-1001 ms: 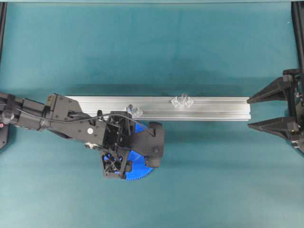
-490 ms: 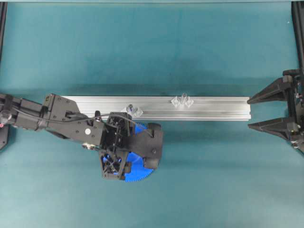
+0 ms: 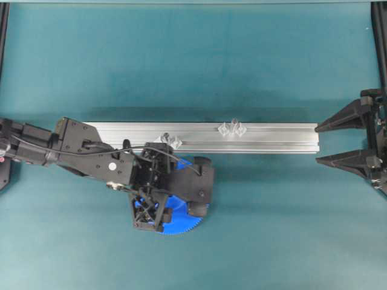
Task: Insert the large gear onto the shaft.
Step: 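Lift the blue gear and carry it toward the right shaft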
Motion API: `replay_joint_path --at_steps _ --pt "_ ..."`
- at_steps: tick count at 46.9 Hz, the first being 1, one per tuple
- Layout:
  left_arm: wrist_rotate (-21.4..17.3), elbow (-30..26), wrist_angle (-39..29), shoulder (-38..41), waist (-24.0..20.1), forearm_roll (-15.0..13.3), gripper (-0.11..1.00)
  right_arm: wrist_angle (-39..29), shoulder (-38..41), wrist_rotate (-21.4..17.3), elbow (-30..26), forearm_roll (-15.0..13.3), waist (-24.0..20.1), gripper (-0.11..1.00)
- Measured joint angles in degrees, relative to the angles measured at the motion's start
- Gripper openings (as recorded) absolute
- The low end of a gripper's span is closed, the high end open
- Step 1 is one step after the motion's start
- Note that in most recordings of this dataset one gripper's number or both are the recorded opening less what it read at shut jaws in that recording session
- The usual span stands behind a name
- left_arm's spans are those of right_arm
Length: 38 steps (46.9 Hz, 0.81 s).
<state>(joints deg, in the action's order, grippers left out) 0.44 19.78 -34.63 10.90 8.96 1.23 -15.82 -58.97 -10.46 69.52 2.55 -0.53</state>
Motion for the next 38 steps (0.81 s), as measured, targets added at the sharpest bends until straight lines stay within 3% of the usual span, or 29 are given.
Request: replay_joint_path --at_steps 8,21,34,38 --pt "-5.1 -3.69 -2.37 -0.18 -1.05 -0.09 0.78 0.0 -0.44 -0.09 0.09 -0.09 0.26 0.82" --pt "-12.48 -9.14 -4.66 -0.18 -7.73 0.0 0.78 0.0 -1.05 -0.09 0.26 -0.53 0.7 0.82" --pt "-24.17 -13.45 -4.75 0.26 -11.25 0.0 0.78 0.0 -1.23 -0.09 0.35 -0.62 1.76 0.82" --pt "-25.14 -14.94 -4.66 1.14 -11.78 0.09 0.78 0.0 -1.32 -0.09 0.35 -0.62 1.85 0.82"
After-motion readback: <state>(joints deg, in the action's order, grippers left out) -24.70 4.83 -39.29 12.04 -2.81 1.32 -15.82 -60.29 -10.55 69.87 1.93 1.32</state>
